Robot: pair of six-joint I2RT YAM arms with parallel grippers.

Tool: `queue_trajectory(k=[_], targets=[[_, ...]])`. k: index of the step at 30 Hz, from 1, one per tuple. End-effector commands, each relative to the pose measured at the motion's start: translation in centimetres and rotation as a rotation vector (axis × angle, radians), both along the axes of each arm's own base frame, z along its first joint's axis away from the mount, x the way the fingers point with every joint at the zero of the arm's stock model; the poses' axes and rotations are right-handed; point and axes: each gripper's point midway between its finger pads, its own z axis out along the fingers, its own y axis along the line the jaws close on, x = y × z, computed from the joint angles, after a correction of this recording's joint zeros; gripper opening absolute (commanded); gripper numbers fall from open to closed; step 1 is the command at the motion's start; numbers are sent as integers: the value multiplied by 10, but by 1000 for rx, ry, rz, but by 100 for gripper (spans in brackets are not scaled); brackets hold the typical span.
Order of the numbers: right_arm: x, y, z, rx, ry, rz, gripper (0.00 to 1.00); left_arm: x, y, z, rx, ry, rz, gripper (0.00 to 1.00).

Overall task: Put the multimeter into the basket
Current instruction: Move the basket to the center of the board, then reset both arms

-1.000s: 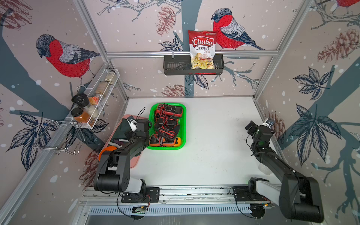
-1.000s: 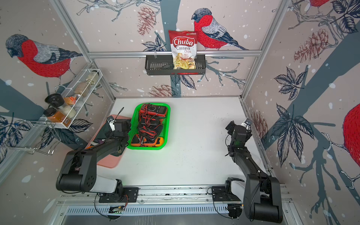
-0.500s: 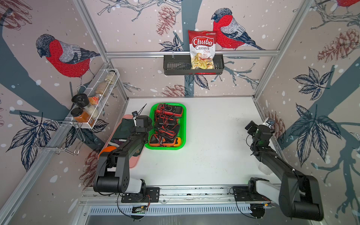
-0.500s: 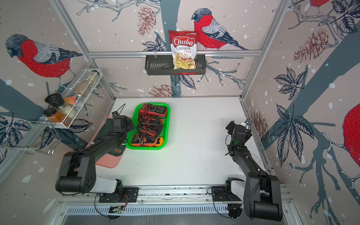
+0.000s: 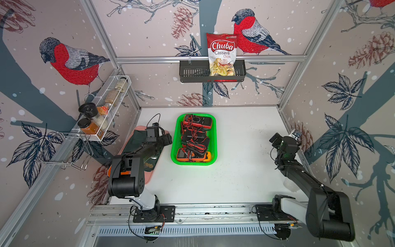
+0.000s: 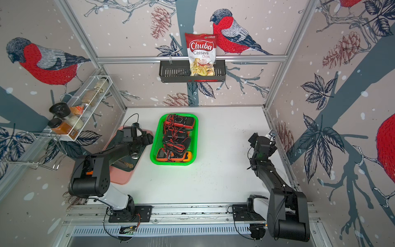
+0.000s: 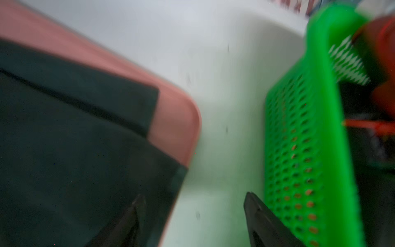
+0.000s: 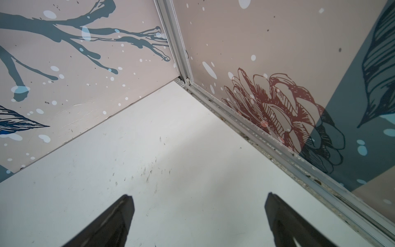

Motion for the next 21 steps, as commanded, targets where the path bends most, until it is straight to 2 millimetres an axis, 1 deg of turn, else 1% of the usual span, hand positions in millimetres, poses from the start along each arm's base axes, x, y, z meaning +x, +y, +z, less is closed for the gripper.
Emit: queue_trajectory(k=[1, 4, 6, 7, 10, 13, 15, 17, 18, 19, 21], targets=[[1, -3, 3, 13, -14, -27, 100, -22, -24, -9, -96, 77, -110, 78], [1, -2, 2, 14, -11, -21, 100, -19, -11, -3, -27, 38, -68, 83], [1, -1, 1, 10, -11, -19, 100, -16, 1, 8, 55, -29, -47, 87], [1, -2, 1, 6, -11, -21, 100, -15, 5, 14, 86, -67, -50, 88], [0, -2, 1, -6, -15, -26, 100, -8, 11, 43, 180, -267, -65, 89], [-1, -1, 1, -25, -26, -22, 100, -10, 15, 69, 256, -460, -65, 89], [-1, 2, 2, -52, -39, -7, 100, -13, 21, 82, 307, -562, -40, 92], [-3, 4, 2, -82, -58, 2, 100, -15, 26, 91, 345, -638, -15, 94], [-4, 5, 4, -97, -75, 6, 100, -16, 27, 92, 357, -665, -9, 94], [-5, 6, 5, -109, -89, 11, 100, -17, 28, 92, 364, -685, -4, 95], [-6, 7, 4, -124, -111, 17, 100, -15, 28, 86, 355, -692, -2, 98]])
